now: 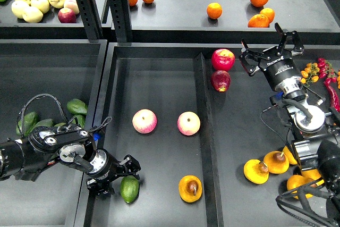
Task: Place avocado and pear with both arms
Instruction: 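Close the left gripper on the green avocado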
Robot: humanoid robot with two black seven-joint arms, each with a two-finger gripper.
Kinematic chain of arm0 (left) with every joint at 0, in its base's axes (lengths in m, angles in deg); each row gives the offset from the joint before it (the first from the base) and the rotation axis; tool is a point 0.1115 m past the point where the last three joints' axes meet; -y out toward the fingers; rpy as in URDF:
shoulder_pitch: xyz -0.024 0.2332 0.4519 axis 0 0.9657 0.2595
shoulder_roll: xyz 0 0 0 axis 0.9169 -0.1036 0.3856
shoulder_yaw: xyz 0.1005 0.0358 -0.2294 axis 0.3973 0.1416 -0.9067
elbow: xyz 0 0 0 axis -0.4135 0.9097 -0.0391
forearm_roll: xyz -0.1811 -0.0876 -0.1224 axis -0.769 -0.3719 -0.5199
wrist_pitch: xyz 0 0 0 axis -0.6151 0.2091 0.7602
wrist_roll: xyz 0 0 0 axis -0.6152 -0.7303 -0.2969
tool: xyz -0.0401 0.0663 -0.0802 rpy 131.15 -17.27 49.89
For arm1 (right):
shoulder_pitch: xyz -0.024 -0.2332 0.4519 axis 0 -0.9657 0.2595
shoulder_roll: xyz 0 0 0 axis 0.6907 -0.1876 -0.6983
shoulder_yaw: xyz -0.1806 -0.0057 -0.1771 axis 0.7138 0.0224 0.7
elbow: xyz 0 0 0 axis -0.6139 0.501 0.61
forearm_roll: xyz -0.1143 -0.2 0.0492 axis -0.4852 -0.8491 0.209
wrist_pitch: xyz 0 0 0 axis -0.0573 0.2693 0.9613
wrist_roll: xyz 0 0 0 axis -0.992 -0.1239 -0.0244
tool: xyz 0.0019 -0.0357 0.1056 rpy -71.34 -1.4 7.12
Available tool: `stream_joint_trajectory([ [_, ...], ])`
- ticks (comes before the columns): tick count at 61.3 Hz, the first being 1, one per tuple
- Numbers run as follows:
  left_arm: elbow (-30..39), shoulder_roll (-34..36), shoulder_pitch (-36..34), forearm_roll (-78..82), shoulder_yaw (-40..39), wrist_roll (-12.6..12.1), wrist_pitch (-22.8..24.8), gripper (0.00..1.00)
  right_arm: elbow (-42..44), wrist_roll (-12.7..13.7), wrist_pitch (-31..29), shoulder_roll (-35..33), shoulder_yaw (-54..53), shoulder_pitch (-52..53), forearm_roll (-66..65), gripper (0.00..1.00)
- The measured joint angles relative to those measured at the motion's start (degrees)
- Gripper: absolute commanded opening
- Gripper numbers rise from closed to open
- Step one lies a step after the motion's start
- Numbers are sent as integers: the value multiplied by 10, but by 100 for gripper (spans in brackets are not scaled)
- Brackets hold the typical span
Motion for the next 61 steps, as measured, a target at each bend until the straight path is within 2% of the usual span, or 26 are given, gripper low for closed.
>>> stream_joint_trajectory([
  [19,-6,-1,5,1,0,0,0,89,0,0,0,0,0,-2,0,99],
  [21,-7,-1,5,1,0,0,0,81,0,0,0,0,0,-2,0,99],
  [28,-7,-1,6,1,0,0,0,65,0,0,0,0,0,-2,0,99],
  [35,-11,-1,9,1,-1,0,0,56,0,0,0,0,0,-2,0,99],
  [61,-47,-14,19,68,-41,0,0,49,0,1,0,0,0,-3,0,99],
])
